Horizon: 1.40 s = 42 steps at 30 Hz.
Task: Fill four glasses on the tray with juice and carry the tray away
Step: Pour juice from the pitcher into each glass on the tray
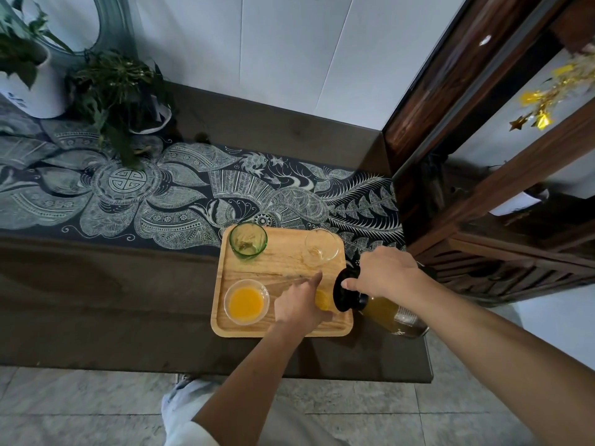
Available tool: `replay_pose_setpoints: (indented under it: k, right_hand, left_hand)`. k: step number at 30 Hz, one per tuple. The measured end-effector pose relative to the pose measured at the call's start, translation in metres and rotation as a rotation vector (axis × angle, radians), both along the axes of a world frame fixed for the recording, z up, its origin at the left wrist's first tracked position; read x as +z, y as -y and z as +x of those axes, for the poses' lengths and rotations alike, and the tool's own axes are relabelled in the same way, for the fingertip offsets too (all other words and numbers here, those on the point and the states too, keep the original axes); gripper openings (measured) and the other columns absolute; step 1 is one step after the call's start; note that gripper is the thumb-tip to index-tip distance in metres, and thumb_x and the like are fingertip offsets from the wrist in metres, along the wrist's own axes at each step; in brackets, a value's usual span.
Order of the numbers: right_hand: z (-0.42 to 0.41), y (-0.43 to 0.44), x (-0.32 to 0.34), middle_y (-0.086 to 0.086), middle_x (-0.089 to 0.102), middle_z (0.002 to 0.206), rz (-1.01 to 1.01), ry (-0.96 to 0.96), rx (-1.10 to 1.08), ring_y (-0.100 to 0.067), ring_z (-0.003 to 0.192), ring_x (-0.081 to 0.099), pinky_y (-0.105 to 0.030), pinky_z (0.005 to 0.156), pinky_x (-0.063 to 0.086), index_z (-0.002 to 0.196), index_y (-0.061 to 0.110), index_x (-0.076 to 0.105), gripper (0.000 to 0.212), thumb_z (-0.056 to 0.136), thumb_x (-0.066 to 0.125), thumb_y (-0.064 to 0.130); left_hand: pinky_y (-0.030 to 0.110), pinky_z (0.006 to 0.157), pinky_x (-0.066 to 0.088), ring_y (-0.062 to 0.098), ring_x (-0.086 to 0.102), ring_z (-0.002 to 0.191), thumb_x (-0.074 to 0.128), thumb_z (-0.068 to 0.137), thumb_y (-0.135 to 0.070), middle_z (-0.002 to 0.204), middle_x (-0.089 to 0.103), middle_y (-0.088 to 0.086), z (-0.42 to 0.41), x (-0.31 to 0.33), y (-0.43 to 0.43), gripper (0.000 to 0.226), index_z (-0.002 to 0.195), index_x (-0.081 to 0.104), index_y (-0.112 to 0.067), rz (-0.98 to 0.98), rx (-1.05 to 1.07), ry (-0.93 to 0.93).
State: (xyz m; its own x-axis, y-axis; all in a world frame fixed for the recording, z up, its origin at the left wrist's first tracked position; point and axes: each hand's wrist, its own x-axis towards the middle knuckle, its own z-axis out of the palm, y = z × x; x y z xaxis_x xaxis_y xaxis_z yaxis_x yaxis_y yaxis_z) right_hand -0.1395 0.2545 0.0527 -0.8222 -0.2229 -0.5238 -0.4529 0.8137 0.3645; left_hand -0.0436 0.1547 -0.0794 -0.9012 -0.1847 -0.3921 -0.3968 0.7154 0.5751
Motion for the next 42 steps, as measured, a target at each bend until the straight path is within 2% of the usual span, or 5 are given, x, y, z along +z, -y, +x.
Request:
replay_pose_setpoints:
  k: [12, 20, 27, 42]
  right_hand:
    - [0.0, 0.002, 0.006, -0.005, 0.062, 0.115, 0.007, 0.006, 0.008, -0.029, 0.108, 0.059, -0.038, 0.075, 0.046, 0.12, 0.017, 0.061, 0.066, 0.086, 0.052, 0.074]
    - [0.001, 0.004, 0.01, -0.006, 0.06, 0.12, 0.013, 0.0, 0.013, -0.03, 0.111, 0.058, -0.038, 0.076, 0.046, 0.121, 0.018, 0.06, 0.067, 0.086, 0.052, 0.074]
    - [0.003, 0.007, 0.012, -0.005, 0.06, 0.116, 0.013, -0.003, 0.011, -0.03, 0.109, 0.059, -0.038, 0.077, 0.047, 0.114, 0.018, 0.062, 0.064, 0.085, 0.053, 0.075]
    - [0.007, 0.012, 0.02, -0.005, 0.059, 0.124, 0.05, -0.019, 0.024, -0.029, 0.115, 0.057, -0.039, 0.08, 0.046, 0.127, 0.018, 0.058, 0.07, 0.086, 0.053, 0.074]
  left_hand:
    - [0.043, 0.09, 0.054, 0.032, 0.06, 0.122, 0.082, 0.074, -0.051, 0.142, 0.058, 0.002, 0.0, -0.003, 0.001, 0.102, 0.158, 0.025, -0.037, 0.011, 0.0, -0.004]
    - [0.041, 0.088, 0.054, 0.031, 0.061, 0.122, 0.082, 0.073, -0.052, 0.139, 0.061, 0.0, 0.001, -0.003, 0.002, 0.102, 0.158, 0.026, -0.037, 0.007, -0.001, -0.016]
    - [0.041, 0.088, 0.054, 0.031, 0.061, 0.121, 0.082, 0.074, -0.051, 0.137, 0.062, 0.0, 0.0, -0.002, 0.003, 0.102, 0.158, 0.026, -0.037, -0.005, -0.017, -0.01]
    - [0.043, 0.089, 0.055, 0.031, 0.059, 0.123, 0.08, 0.075, -0.053, 0.14, 0.059, 0.001, 0.0, -0.003, 0.003, 0.101, 0.158, 0.026, -0.035, -0.011, -0.029, -0.01]
